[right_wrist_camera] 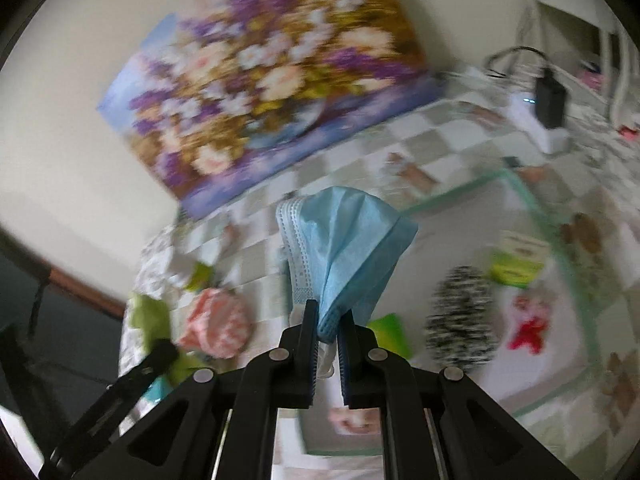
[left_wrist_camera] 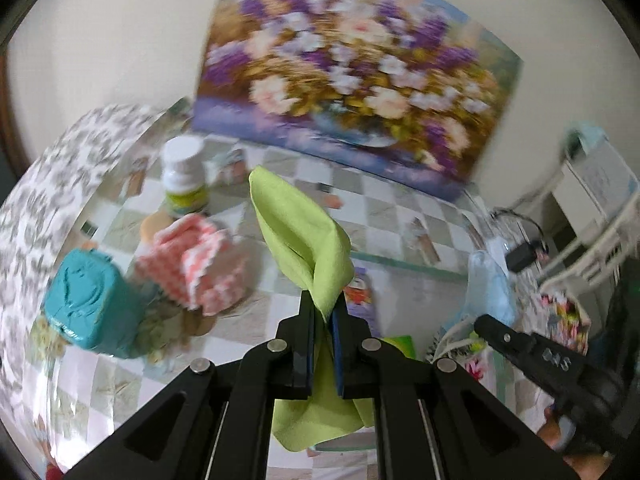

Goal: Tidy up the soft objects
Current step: 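Carry the green cloth and blue mask over the white tray and release both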

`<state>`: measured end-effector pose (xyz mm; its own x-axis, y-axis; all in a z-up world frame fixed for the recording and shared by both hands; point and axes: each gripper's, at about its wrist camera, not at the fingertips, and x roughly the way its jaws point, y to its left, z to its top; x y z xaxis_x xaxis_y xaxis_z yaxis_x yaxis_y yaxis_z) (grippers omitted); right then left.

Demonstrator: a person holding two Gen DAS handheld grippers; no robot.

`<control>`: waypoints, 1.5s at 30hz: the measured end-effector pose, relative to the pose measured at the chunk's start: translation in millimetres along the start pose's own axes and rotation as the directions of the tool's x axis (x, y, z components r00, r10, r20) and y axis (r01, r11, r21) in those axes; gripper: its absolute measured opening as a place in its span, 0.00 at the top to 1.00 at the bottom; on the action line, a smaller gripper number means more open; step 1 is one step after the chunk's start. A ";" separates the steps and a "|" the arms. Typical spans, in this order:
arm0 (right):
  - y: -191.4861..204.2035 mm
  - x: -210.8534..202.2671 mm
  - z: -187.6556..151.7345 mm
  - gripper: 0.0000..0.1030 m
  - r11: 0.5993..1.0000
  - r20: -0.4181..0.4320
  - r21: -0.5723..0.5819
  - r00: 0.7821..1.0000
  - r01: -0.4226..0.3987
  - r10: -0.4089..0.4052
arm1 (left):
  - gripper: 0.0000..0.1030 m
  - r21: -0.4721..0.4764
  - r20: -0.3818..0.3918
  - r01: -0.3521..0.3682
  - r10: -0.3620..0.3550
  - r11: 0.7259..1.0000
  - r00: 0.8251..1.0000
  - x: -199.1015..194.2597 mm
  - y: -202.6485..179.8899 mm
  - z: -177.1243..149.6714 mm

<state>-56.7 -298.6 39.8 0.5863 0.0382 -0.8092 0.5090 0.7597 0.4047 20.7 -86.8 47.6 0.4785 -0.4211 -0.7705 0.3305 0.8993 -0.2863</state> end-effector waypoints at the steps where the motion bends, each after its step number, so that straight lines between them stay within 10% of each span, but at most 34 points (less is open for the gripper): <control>1: -5.2 -0.2 2.3 0.91 1.000 0.000 0.011 1.000 0.013 -0.013 | 0.93 0.030 -0.003 0.003 -0.003 1.000 1.000 1.1 -8.7 -2.1; 13: -76.5 -16.8 14.7 0.91 0.977 0.015 0.152 0.988 0.152 -0.156 | 0.92 0.241 -0.061 0.009 0.006 0.971 0.998 24.5 -69.1 -30.0; 25: -70.6 2.9 6.6 0.88 0.979 -0.068 0.108 0.984 0.174 -0.167 | 0.90 0.219 -0.200 -0.031 0.076 0.975 0.977 67.3 -59.8 -44.8; 33: -73.9 11.9 3.4 0.86 0.973 -0.118 0.107 0.974 0.205 -0.192 | 0.46 0.173 -0.235 -0.057 0.097 0.983 0.967 74.5 -50.0 -46.1; 41: -75.9 18.7 1.0 0.38 0.963 -0.154 0.107 0.961 0.248 -0.231 | 0.20 0.151 -0.233 -0.109 0.142 0.983 0.962 79.0 -40.7 -44.7; 45: -77.8 25.6 -1.6 0.33 0.959 -0.183 0.100 0.952 0.266 -0.245 | 0.11 0.125 -0.237 -0.148 0.174 0.981 0.956 81.3 -29.8 -43.3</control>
<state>-82.2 -355.7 -13.1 0.3183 -0.0304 -0.9475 0.7070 0.6735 0.2159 14.6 -142.8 -31.2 0.3225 -0.2183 -0.9210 0.3550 0.9299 -0.0961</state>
